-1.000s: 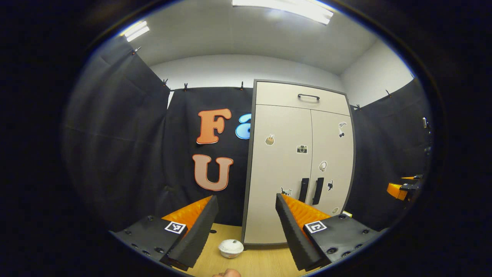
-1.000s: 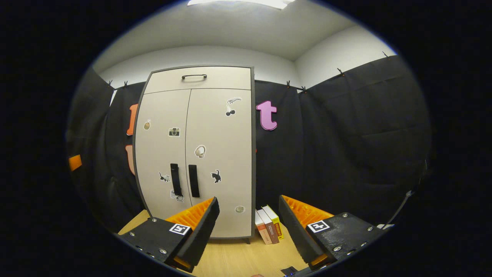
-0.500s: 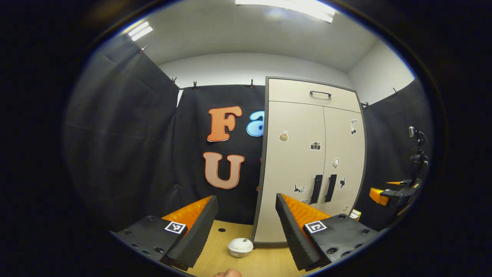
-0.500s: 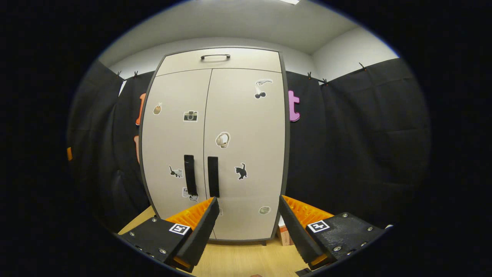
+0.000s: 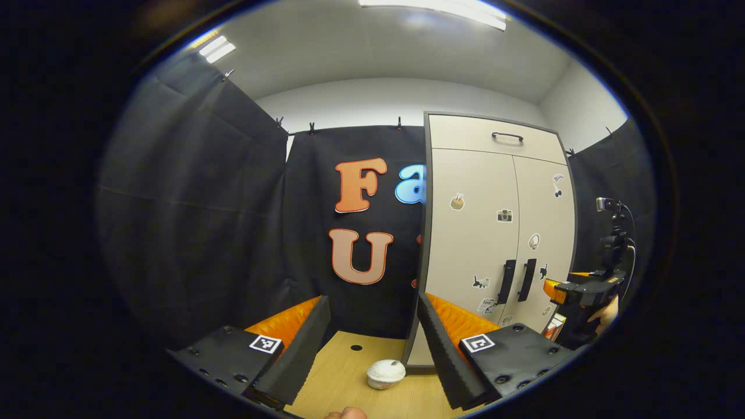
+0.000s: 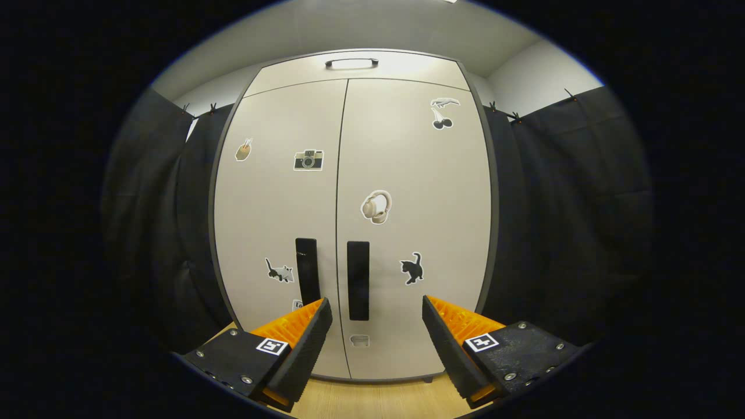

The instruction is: Open the right door of the double-door shoe cabinet with the right hand, and open the left door with the left hand.

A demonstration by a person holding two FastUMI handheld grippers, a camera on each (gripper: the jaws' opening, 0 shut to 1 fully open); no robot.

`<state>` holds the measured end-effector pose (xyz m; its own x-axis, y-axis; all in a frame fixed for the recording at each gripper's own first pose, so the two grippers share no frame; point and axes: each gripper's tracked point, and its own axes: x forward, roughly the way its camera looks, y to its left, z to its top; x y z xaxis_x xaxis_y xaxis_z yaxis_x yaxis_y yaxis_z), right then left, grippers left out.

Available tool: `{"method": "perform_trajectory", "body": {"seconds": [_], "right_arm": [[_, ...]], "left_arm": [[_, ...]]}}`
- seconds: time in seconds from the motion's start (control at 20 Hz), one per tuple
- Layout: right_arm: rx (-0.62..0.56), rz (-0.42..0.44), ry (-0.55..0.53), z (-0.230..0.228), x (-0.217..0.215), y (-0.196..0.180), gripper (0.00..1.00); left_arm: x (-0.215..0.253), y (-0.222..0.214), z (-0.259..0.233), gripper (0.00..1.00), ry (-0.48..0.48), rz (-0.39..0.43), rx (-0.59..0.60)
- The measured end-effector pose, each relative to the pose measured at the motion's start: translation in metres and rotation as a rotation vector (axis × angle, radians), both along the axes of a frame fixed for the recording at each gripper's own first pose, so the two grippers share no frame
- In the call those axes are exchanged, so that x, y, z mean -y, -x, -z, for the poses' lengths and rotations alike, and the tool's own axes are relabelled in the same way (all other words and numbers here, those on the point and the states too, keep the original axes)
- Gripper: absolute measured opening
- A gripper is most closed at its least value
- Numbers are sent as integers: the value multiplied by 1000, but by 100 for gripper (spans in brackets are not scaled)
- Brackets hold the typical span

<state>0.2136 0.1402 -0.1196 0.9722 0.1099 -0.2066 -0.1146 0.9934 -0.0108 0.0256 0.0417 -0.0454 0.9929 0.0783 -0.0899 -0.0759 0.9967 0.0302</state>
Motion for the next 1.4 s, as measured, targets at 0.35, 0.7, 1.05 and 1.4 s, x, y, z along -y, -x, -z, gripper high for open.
{"method": "perform_trajectory", "body": {"seconds": [0.35, 0.7, 1.05, 1.4], "right_arm": [[-26, -20, -15, 25, -24, -51, 83], [-69, 16, -44, 46, -23, -87, 66], [-100, 19, -62, 59, -26, -98, 40], [-86, 33, -59, 57, -22, -89, 14]], "left_arm": [[-24, -2, 3, 96, -10, -54, -3], [-38, -2, 4, 96, -36, -83, -1], [-45, -3, 15, 96, -21, -98, -20], [-57, 9, 16, 96, -22, -115, -17]]}}
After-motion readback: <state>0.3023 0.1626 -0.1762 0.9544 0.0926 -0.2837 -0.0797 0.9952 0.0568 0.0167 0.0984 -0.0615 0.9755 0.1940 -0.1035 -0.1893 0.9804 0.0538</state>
